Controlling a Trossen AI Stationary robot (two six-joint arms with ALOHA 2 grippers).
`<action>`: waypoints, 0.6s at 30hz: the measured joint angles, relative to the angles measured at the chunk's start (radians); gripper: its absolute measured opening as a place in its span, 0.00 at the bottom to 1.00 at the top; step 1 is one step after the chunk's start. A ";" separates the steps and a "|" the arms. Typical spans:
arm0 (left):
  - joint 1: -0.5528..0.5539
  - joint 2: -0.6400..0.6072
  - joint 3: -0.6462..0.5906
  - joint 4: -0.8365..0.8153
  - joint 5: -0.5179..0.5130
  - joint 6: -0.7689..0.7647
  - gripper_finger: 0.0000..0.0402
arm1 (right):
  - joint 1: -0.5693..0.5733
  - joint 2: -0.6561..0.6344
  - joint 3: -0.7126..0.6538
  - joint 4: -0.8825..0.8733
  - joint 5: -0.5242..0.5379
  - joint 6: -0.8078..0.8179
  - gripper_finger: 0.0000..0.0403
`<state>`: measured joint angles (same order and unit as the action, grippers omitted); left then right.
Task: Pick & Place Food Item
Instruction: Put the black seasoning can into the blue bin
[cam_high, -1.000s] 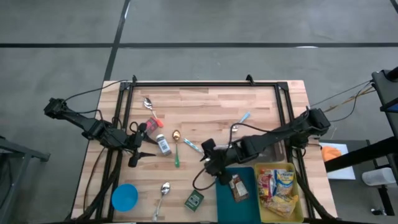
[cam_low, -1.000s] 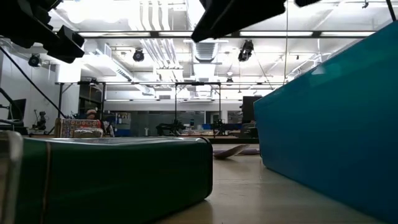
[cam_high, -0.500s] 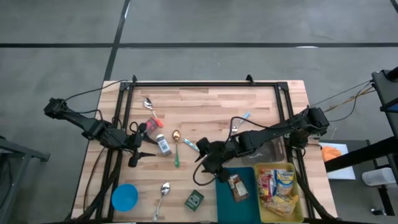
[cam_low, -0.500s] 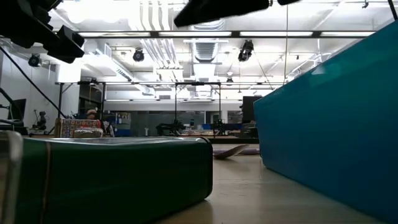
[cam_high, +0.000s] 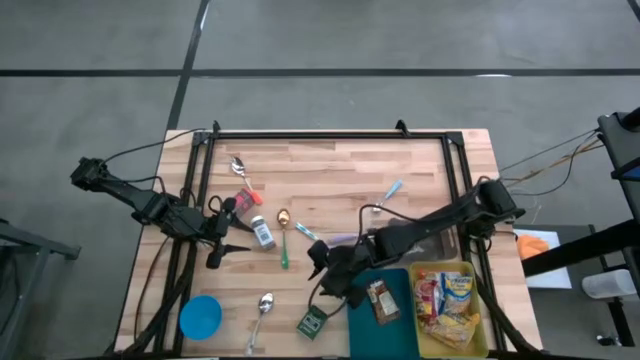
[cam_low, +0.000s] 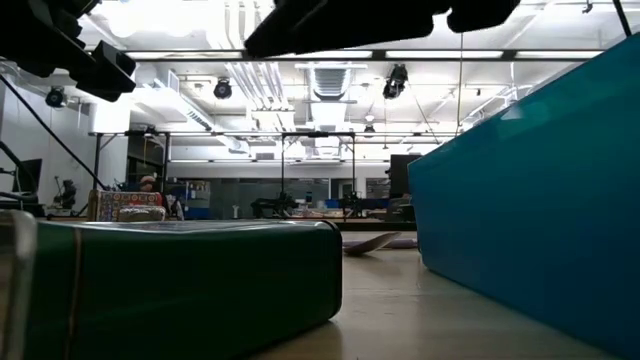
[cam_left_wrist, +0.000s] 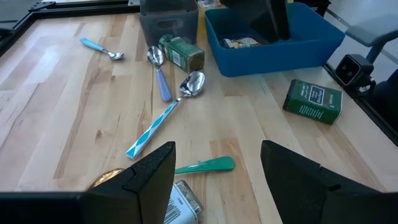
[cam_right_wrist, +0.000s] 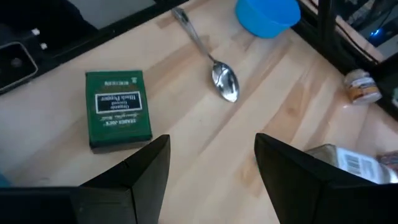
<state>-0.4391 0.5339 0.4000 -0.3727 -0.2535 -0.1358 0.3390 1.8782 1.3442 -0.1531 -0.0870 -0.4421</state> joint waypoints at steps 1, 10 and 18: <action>0.000 0.000 0.000 0.000 0.000 0.000 0.60 | 0.002 0.012 0.007 0.009 0.001 0.012 0.58; 0.000 0.000 0.000 -0.002 0.000 0.000 0.60 | 0.017 0.171 0.078 0.055 -0.022 0.060 0.58; 0.000 0.000 0.000 -0.010 0.000 0.000 0.60 | 0.047 0.275 0.225 -0.066 -0.027 0.078 0.59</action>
<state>-0.4390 0.5339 0.4000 -0.3825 -0.2534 -0.1360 0.3859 2.1528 1.5694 -0.2189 -0.1142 -0.3646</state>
